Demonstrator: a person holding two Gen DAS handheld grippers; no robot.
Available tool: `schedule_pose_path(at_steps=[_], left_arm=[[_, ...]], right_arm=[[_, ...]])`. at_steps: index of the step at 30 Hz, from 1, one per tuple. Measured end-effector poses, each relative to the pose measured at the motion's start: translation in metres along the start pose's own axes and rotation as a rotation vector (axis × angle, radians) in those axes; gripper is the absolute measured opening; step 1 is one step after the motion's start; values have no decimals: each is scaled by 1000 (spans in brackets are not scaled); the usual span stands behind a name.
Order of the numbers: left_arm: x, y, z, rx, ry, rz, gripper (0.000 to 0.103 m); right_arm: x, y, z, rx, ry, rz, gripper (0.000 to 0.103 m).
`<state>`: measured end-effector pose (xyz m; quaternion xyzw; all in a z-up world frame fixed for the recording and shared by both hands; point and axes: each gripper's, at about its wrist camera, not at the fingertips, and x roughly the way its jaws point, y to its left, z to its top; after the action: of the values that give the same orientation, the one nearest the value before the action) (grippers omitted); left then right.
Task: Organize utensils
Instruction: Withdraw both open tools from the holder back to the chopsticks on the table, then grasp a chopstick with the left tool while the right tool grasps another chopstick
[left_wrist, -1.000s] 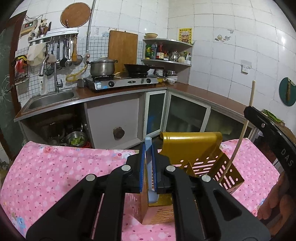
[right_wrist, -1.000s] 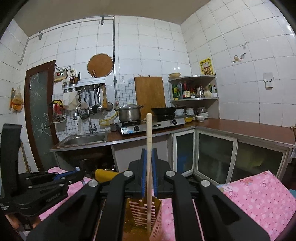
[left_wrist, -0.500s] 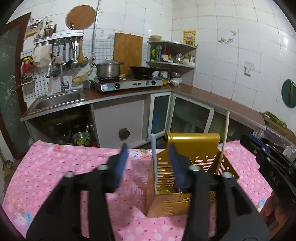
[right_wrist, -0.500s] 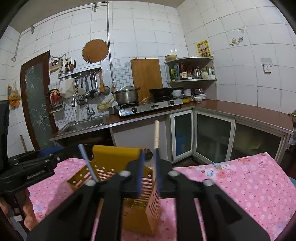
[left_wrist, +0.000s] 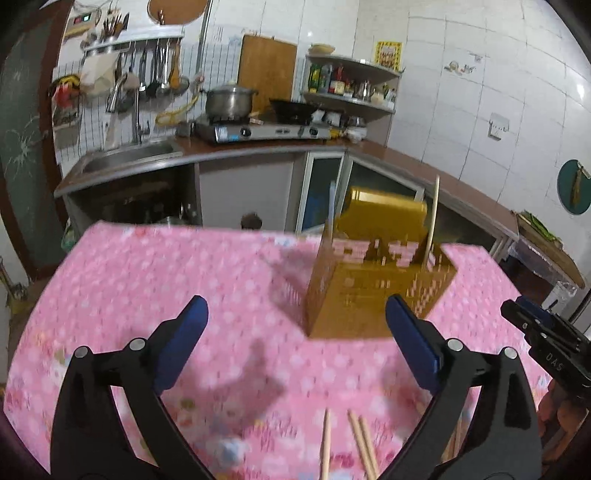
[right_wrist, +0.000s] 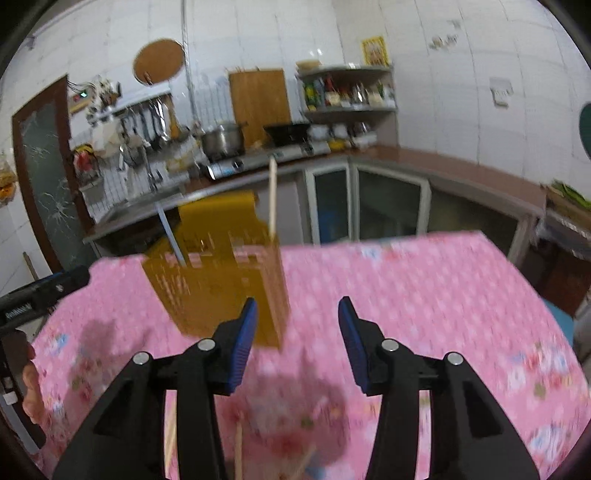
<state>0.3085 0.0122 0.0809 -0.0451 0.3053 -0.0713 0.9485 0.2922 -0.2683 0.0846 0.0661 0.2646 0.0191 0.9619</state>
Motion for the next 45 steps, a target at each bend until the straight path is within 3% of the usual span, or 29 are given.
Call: schedule_pose_path(at_steps=[10,25,29,30,32,45], left_arm=[[18,5,-66,13,141,17,98],[44,-7,-104,76,250,11,94],[49,-7,-108,73,273,-2,84],[50,-8,-109,76,281,-9,82],[52,-11,-110,87,290,-15,75],[58,-21,-112,128,319,4,57]], right_arm=[[3,-11,-73,36,138,-64,46],[29,-7,-112,34,297,-81,42],[29,-4,-114,31,305,-72,33],[30,-3,-114,26,312,-77,26],[30,-3,-115,20,319,-76,26],[39,4,-110,-19,332,-37,12]])
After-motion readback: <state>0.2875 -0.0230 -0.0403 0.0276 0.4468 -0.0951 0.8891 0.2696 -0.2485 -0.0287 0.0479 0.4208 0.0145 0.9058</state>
